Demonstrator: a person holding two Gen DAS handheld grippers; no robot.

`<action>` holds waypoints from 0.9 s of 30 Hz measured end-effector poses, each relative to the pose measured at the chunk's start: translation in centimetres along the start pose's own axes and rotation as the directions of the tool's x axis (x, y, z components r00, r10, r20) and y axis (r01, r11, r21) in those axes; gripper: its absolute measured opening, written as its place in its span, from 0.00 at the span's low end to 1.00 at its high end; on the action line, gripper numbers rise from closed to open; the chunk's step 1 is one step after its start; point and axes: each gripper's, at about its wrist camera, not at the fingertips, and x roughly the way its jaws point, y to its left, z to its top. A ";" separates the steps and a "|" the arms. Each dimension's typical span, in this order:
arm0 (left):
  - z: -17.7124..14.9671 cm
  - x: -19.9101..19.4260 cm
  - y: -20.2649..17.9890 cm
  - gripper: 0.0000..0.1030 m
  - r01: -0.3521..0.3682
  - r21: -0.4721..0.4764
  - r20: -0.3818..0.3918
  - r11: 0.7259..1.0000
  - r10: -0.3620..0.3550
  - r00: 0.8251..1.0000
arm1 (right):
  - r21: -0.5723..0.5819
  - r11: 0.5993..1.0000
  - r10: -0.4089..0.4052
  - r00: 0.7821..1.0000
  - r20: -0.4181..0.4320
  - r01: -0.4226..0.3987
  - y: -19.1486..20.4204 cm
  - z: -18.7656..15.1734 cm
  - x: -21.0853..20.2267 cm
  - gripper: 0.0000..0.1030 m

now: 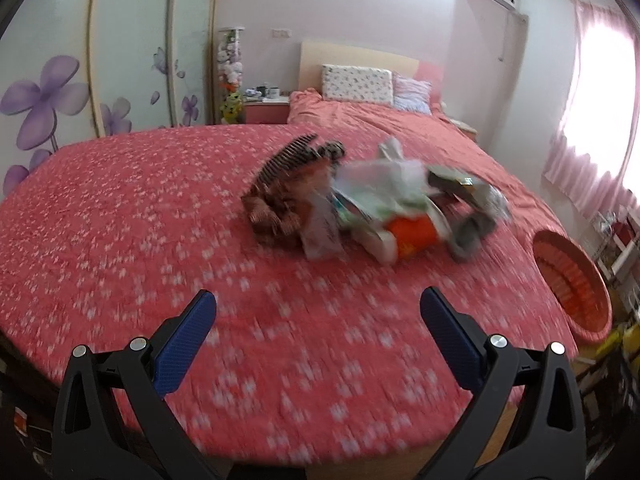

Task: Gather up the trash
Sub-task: 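Grasp the brown snack wrapper with the left tool while the right tool approaches the clear plastic box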

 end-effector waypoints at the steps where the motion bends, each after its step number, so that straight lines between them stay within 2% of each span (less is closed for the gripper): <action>1: 0.4 0.4 0.2 0.95 -0.001 -0.009 0.004 1.000 0.001 1.000 | -0.003 1.000 0.003 1.000 -0.003 -0.003 0.0 0.0 0.2 0.96; 7: 2.9 3.5 0.7 0.80 0.003 -0.050 -0.010 0.999 -0.003 1.000 | -0.017 1.000 0.021 0.999 -0.026 -0.021 0.7 0.1 1.3 0.96; 14: 3.7 5.8 0.6 0.69 -0.028 -0.023 -0.055 0.999 0.026 0.998 | -0.030 0.999 0.027 0.998 -0.048 -0.028 0.8 0.0 2.2 0.96; 17: 3.9 6.3 0.7 0.52 -0.010 -0.017 -0.070 1.000 0.008 0.998 | -0.039 0.999 0.031 0.998 -0.053 -0.033 1.2 0.0 2.5 0.96; 19: 4.0 6.4 0.7 0.33 0.007 -0.013 -0.078 1.000 -0.008 0.997 | -0.046 0.998 0.035 0.998 -0.053 -0.037 1.5 0.0 2.6 0.96; 23: 4.1 6.0 1.0 0.24 0.035 -0.015 -0.068 0.999 -0.036 0.997 | -0.056 0.997 0.042 0.998 -0.054 -0.045 2.0 0.1 2.9 0.96; 24: 4.1 5.7 1.1 0.18 0.043 -0.014 -0.061 0.999 -0.044 0.997 | -0.059 0.997 0.045 0.998 -0.053 -0.048 2.2 0.1 2.9 0.96; 27: 4.4 5.1 1.6 0.15 0.057 -0.015 -0.041 0.998 -0.057 0.998 | -0.072 0.995 0.066 0.997 -0.046 -0.070 2.9 0.5 2.9 0.96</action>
